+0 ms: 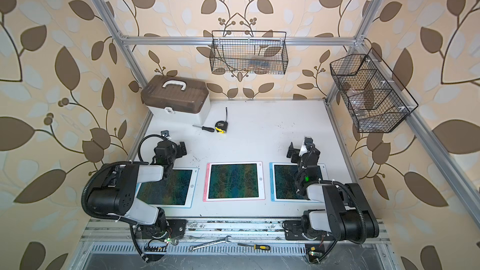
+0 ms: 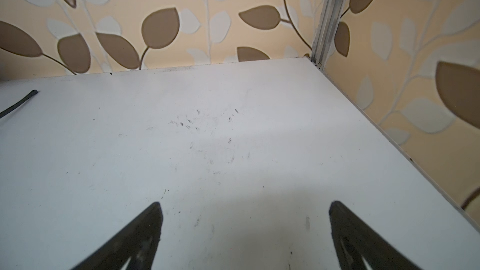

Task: Place the stylus back onto the writing tablet
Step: Reset both arms

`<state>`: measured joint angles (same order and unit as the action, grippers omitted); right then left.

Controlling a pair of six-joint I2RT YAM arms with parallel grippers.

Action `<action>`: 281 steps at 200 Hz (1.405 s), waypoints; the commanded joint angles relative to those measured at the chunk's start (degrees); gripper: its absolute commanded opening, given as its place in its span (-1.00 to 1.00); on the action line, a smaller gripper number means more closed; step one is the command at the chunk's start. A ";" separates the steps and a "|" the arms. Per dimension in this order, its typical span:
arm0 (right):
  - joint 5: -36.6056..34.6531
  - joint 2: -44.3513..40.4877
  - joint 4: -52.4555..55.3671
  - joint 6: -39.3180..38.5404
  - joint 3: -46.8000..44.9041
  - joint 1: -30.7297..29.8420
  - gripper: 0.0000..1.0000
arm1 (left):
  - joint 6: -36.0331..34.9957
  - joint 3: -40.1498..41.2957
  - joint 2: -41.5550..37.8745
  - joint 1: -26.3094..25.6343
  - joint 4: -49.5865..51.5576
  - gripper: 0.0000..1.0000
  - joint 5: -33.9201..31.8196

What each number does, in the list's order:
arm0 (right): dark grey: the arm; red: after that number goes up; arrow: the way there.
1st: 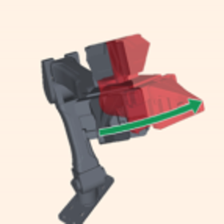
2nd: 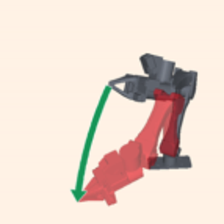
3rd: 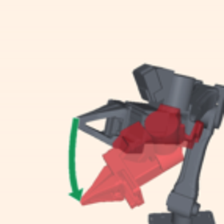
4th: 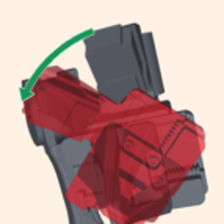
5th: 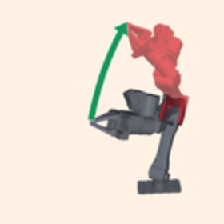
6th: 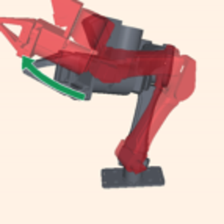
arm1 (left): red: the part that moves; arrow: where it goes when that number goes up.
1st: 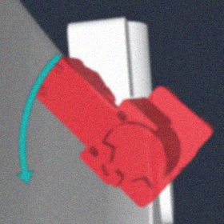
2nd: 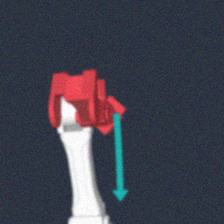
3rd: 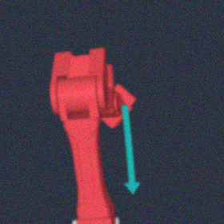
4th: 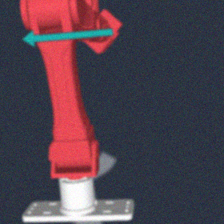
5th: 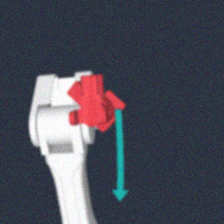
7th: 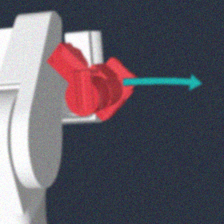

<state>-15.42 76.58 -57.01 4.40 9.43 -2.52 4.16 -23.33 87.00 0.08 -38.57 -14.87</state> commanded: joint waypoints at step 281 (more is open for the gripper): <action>-3.23 -1.01 -6.76 1.27 -3.48 0.92 1.00 | -0.56 0.76 -0.93 0.17 -3.80 0.98 1.25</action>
<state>-15.97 75.53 -63.94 4.29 4.05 -2.22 4.19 -22.83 87.07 0.08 -39.38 -13.87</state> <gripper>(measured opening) 0.999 0.988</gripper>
